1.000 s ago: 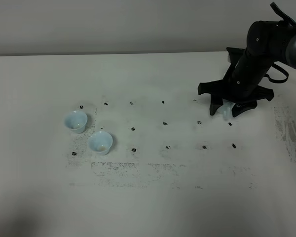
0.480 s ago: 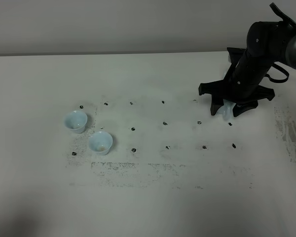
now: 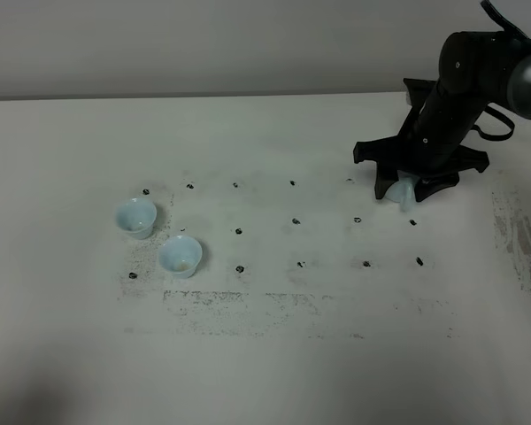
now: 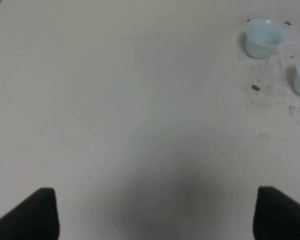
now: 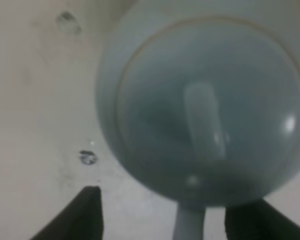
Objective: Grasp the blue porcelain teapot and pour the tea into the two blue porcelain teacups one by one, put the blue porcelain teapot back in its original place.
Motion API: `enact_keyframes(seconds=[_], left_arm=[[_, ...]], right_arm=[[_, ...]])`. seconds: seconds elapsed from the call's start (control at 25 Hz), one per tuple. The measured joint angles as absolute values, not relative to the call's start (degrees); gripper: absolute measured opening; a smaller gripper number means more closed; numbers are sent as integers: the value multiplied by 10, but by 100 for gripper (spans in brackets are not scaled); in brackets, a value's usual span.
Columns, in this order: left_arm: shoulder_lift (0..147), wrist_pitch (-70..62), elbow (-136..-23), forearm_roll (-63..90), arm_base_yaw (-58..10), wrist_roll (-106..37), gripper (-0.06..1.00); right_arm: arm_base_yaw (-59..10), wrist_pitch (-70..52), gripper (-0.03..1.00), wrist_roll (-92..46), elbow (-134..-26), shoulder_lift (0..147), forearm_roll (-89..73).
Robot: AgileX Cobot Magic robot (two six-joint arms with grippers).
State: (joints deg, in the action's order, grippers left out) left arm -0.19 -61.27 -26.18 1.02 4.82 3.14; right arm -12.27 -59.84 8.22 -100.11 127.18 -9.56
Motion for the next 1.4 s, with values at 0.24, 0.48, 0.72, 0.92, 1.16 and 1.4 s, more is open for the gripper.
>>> enact_keyframes(seconds=[0.24,0.48,0.72,0.92,1.16,1.4], left_arm=[[-2,-613,-262,10,48,31,75],[-2,-613,-262,10,48,31,75],[-2,-613,-262,10,48,31,75],[-2,-613,-262,10,48,31,75],[-2,-613,-262,10,48,31,75],[-2,-613,-262,10,48,31,75]], right_arm=[[-123,-626,51,80,-1010,1274,-77],[-123,-632,51,80,-1010,1281,-72],[-123,-634,51,80,-1010,1286,-72],[-123,-632,44,80,-1010,1286,-72],[-123,-630,20,80,-1010,1286,-71],[-123,-629,5,70,-1010,1286,-65]])
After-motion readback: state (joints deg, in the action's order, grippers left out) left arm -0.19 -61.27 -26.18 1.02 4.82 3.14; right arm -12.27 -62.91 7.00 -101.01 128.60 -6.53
